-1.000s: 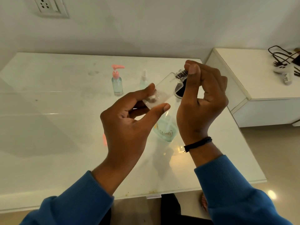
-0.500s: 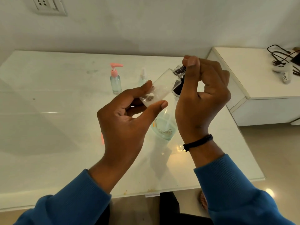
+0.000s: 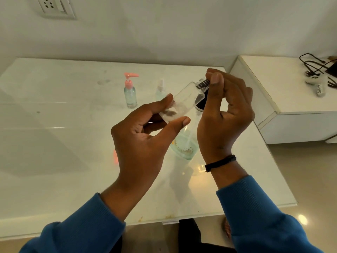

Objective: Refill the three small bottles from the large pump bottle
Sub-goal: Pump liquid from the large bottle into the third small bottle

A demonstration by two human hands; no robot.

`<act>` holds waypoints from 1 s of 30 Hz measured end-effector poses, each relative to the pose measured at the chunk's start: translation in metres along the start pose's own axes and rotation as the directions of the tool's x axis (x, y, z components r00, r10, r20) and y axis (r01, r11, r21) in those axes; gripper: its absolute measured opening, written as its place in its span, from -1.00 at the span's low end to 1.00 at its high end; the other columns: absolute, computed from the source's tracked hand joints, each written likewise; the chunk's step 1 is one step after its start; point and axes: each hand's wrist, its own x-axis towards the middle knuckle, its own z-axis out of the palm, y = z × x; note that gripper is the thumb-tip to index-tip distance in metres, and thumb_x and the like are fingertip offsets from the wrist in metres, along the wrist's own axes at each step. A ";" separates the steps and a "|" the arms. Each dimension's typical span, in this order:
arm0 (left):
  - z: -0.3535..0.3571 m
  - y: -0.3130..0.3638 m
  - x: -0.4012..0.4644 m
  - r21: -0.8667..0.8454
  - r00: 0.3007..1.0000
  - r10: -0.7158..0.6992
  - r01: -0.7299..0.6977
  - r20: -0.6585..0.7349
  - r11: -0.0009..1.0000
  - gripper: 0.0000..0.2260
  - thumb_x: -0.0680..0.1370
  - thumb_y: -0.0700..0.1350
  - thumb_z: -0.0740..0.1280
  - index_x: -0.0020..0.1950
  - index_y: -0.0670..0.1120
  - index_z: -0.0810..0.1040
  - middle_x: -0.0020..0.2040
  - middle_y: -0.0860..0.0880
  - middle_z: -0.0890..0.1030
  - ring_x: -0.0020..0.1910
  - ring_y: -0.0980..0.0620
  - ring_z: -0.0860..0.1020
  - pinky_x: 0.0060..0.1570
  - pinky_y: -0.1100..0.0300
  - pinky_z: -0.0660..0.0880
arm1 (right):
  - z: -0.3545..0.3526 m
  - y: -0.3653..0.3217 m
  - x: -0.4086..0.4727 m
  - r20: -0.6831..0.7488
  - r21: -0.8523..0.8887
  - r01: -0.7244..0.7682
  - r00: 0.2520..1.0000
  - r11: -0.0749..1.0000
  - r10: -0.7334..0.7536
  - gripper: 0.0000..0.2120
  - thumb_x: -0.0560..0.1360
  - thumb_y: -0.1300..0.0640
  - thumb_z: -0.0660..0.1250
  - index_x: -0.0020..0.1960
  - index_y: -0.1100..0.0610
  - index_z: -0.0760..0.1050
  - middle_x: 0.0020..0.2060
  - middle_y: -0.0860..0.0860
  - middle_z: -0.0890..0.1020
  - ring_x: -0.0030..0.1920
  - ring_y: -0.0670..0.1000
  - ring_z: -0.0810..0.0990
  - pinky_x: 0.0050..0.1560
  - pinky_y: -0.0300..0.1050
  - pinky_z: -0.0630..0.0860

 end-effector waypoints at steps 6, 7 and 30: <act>-0.001 0.000 0.001 -0.002 1.000 0.000 0.000 0.004 1.000 -0.63 0.45 -0.15 0.57 0.23 -0.17 0.65 0.11 0.08 0.68 0.09 0.21 0.67 -0.01 0.35 0.61 | 0.001 -0.004 0.005 -0.003 0.002 0.005 1.000 1.000 -0.005 -0.88 0.62 0.19 0.34 -0.04 0.03 0.62 -0.13 -0.08 0.68 -0.14 -0.06 0.58 -0.09 0.07 0.52; -0.001 0.000 0.001 -0.001 1.000 0.000 0.000 0.004 1.000 -0.63 0.45 -0.16 0.58 0.22 -0.17 0.66 0.11 0.08 0.68 0.09 0.21 0.67 -0.01 0.35 0.61 | 0.001 -0.003 0.003 -0.004 0.006 0.003 1.000 1.000 -0.003 -0.88 0.62 0.20 0.34 -0.03 0.05 0.63 -0.11 -0.06 0.69 -0.12 -0.07 0.59 -0.09 0.05 0.52; 0.000 0.000 0.001 0.002 1.000 0.003 -0.003 -0.004 1.000 -0.64 0.44 -0.16 0.58 0.22 -0.17 0.66 0.10 0.08 0.69 0.07 0.19 0.68 -0.01 0.35 0.61 | -0.001 -0.001 0.003 0.025 -0.050 0.030 0.999 0.998 -0.029 -0.83 0.62 0.16 0.34 -0.06 0.14 0.69 -0.11 -0.13 0.65 -0.10 0.03 0.57 -0.15 0.26 0.49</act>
